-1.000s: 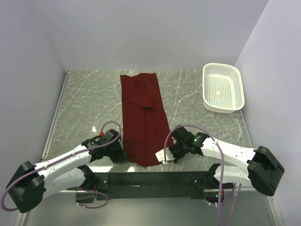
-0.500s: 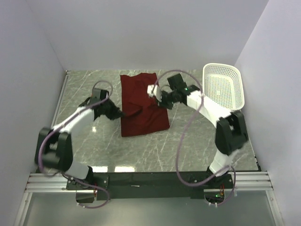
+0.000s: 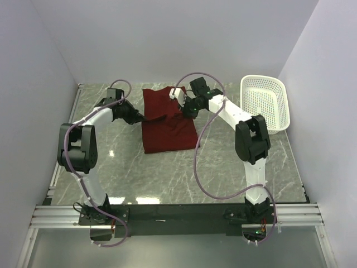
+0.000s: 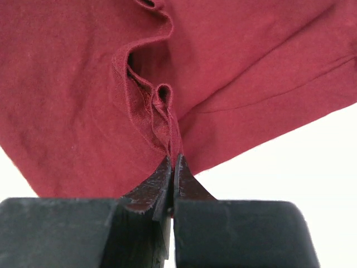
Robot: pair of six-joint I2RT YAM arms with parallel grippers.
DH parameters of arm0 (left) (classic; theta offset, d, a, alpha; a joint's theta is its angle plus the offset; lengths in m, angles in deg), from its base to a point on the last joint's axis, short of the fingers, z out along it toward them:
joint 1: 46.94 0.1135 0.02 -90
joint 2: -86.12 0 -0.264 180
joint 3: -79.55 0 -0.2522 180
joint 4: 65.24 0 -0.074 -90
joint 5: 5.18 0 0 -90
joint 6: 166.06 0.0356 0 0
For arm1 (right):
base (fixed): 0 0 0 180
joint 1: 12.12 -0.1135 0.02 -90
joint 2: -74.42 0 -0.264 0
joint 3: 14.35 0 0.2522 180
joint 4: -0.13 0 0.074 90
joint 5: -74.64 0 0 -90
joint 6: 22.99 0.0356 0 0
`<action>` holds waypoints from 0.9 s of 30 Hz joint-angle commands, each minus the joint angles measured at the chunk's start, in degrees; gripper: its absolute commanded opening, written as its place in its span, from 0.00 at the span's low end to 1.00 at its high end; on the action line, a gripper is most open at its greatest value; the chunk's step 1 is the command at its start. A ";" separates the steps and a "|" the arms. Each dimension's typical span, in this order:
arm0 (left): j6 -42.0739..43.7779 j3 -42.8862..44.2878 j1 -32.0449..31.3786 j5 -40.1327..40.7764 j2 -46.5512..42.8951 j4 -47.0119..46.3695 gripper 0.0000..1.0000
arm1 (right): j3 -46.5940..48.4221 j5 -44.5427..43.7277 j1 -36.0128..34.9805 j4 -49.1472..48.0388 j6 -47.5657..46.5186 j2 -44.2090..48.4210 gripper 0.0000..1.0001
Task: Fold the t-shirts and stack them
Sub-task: Fold the tshirt
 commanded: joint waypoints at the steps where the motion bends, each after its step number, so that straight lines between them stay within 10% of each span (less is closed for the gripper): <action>1: 2.48 3.34 0.84 -4.10 2.58 -2.00 0.00 | 4.70 -1.23 0.49 0.24 2.32 -1.22 0.00; 27: 3.80 8.61 2.95 -8.59 9.79 -2.79 0.01 | 7.95 -3.17 2.16 0.06 6.36 -4.20 0.00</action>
